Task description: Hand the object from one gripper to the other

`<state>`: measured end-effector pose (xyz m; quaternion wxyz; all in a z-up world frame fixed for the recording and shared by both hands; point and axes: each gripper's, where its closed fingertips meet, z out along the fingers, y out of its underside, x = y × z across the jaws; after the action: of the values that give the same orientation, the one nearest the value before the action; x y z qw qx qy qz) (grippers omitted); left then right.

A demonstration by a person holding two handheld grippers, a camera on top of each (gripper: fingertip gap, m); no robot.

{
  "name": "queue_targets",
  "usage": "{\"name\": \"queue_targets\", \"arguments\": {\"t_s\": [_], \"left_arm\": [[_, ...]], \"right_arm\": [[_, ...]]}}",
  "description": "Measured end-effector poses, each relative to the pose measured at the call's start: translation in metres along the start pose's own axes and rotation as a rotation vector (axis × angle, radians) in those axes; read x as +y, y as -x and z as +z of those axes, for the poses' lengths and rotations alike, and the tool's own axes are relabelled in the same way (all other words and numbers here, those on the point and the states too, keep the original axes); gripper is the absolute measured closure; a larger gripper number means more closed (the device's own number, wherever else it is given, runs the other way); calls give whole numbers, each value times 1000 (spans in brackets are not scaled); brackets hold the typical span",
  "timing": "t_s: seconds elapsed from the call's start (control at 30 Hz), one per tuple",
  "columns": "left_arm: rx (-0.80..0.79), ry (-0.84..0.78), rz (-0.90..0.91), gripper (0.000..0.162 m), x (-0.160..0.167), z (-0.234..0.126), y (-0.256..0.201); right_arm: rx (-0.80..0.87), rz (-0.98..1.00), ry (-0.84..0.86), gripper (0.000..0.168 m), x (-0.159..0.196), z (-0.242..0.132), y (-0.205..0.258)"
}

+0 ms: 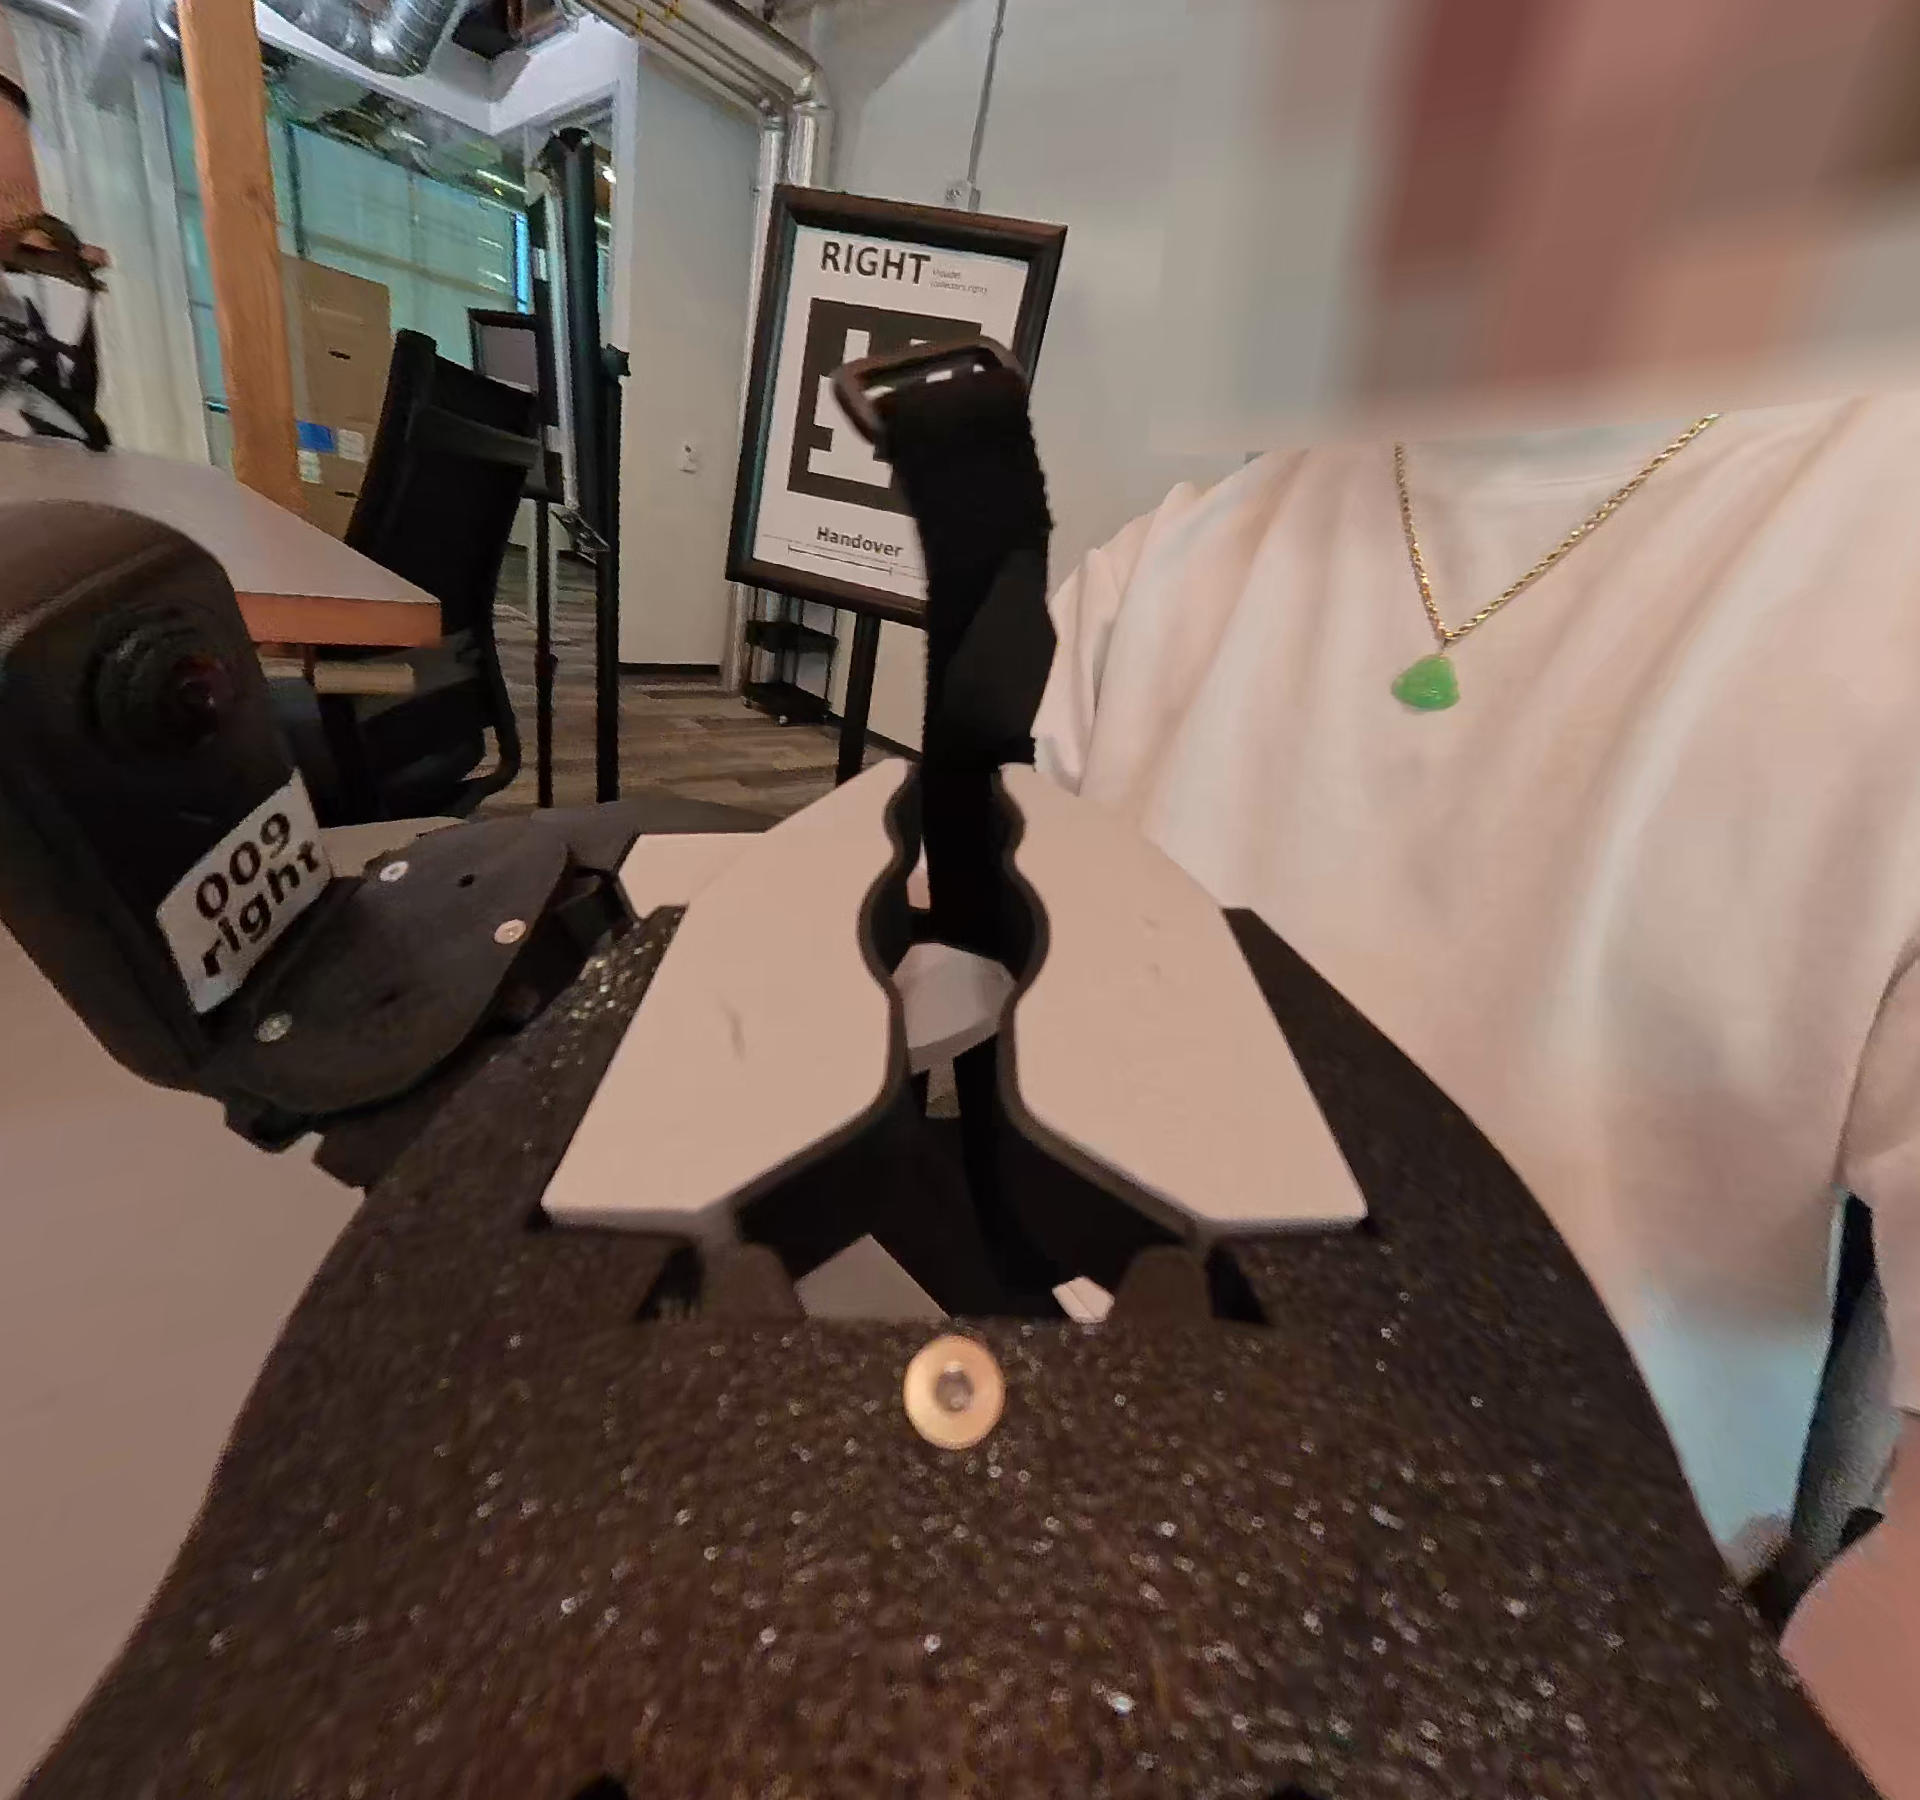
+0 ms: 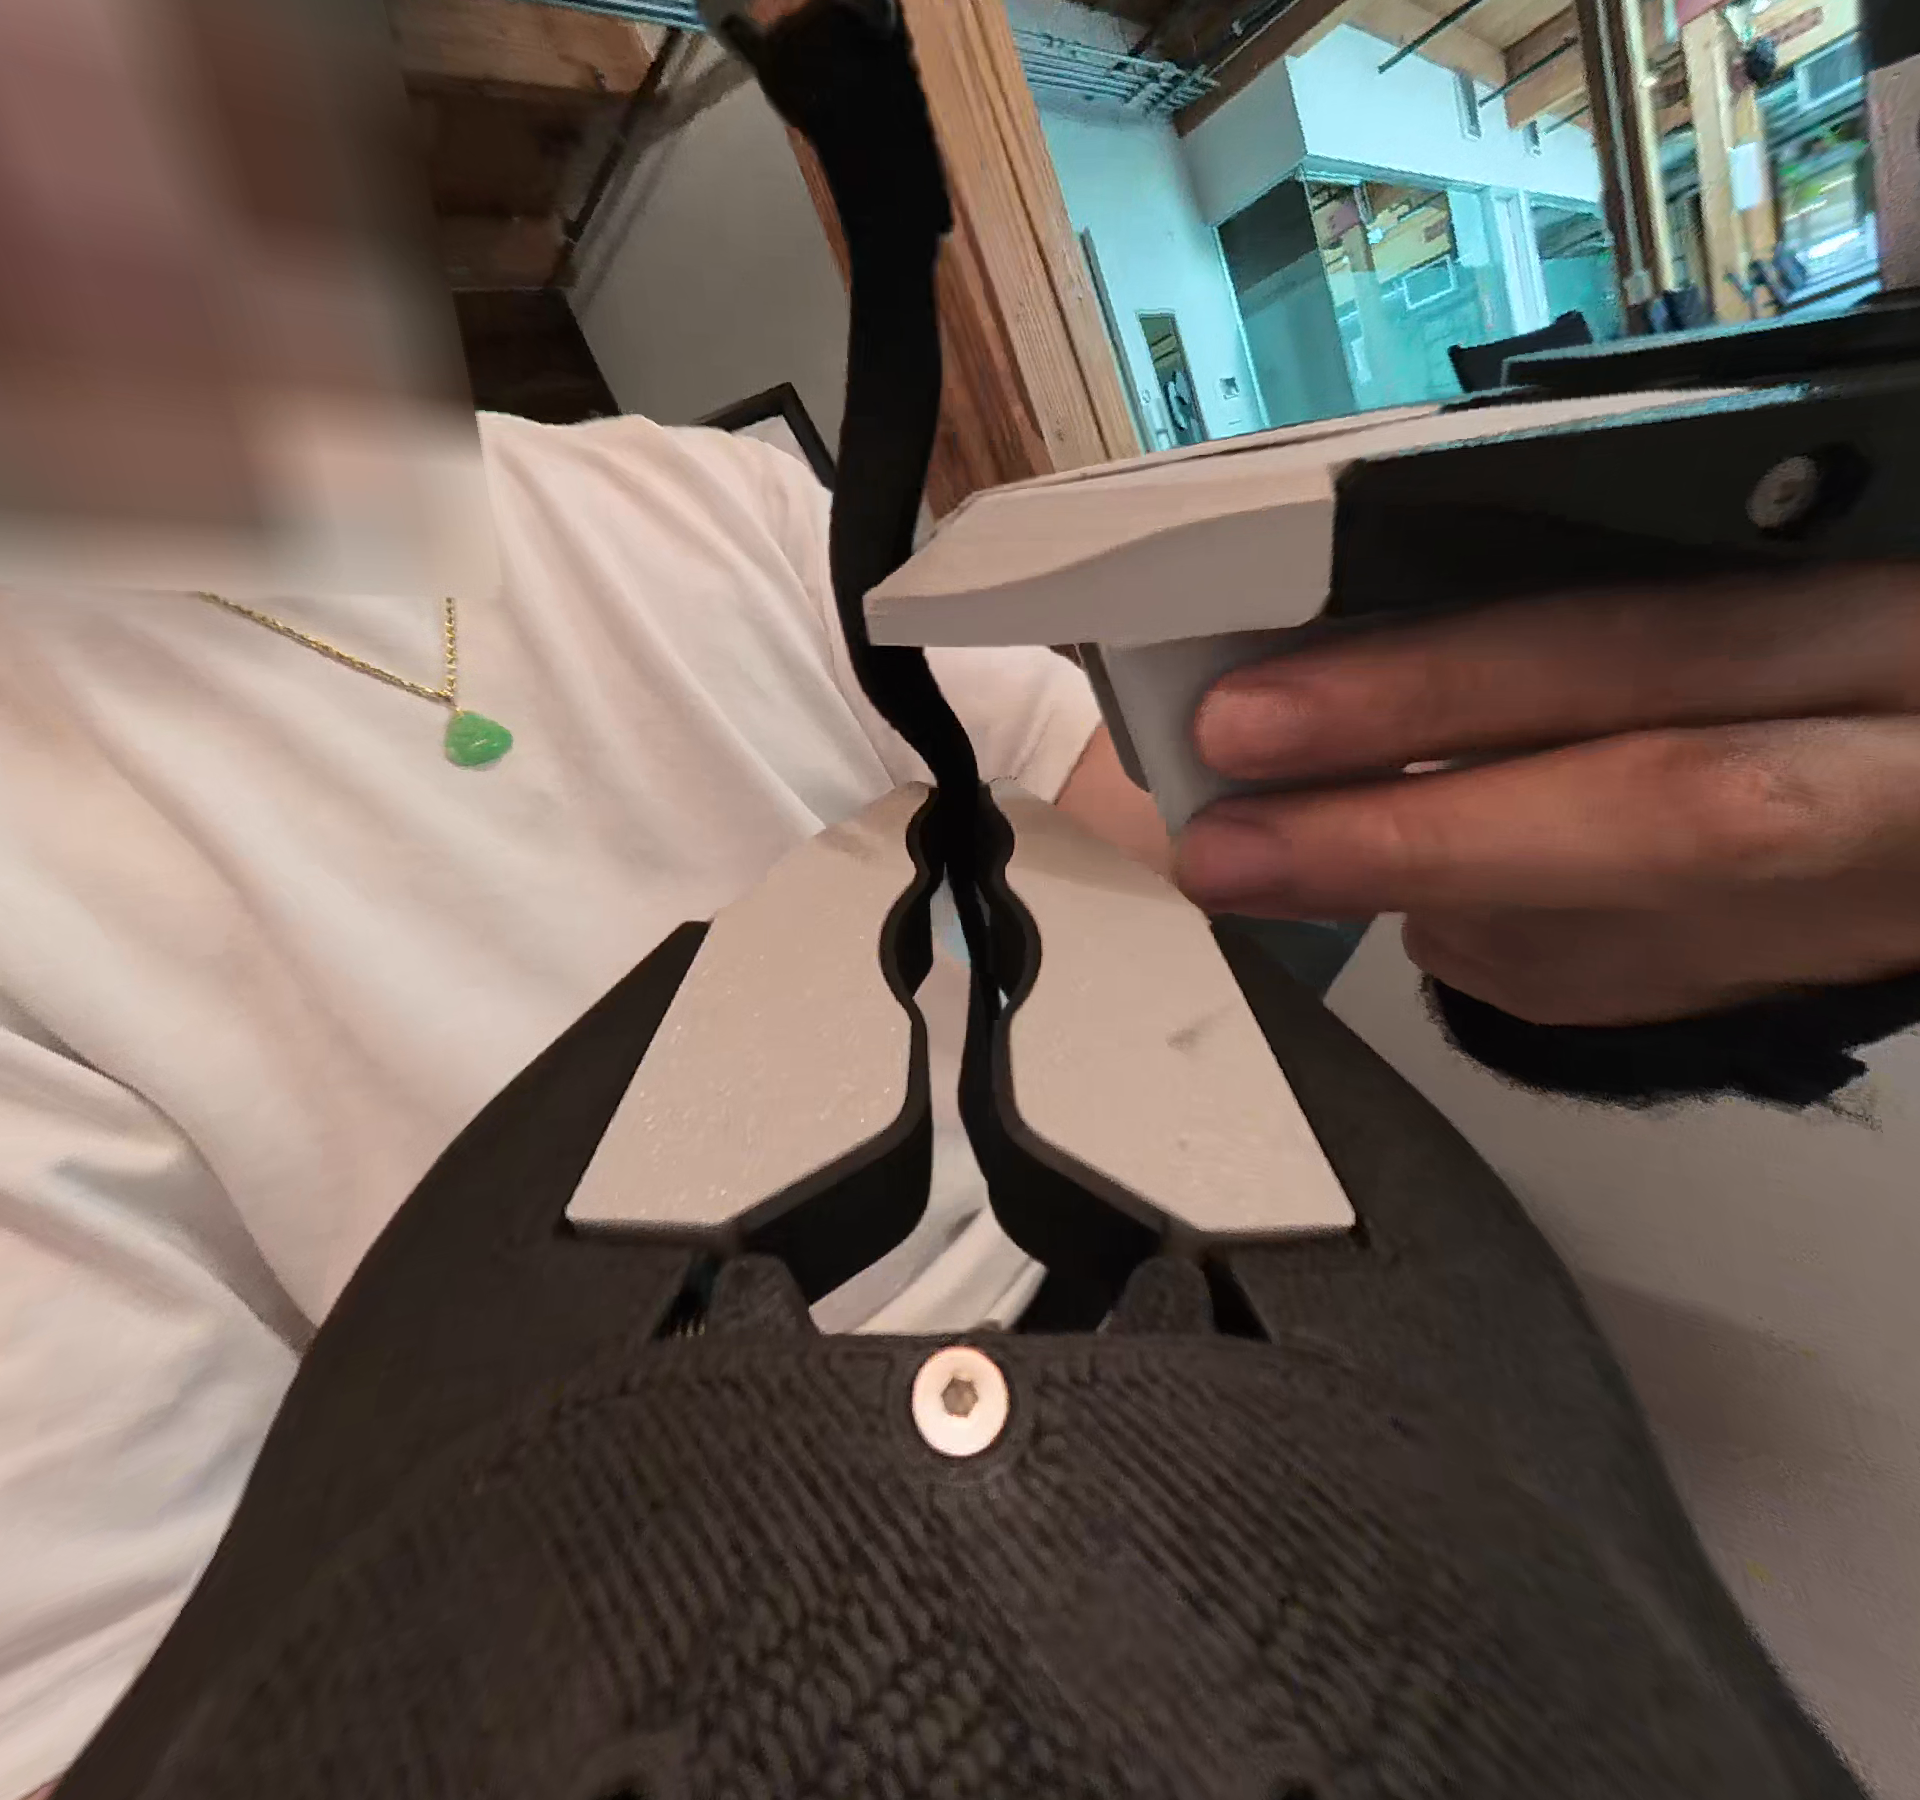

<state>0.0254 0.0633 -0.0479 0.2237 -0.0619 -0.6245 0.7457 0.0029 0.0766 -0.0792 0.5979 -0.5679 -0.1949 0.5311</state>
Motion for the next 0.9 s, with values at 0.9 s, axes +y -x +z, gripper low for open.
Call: {"name": "queue_targets", "arguments": {"t_s": [0.9], "left_arm": [[-708,51,86,160,-13,-51,63]], "right_arm": [[662,-239,-42,105,-26,-58,-65]]}}
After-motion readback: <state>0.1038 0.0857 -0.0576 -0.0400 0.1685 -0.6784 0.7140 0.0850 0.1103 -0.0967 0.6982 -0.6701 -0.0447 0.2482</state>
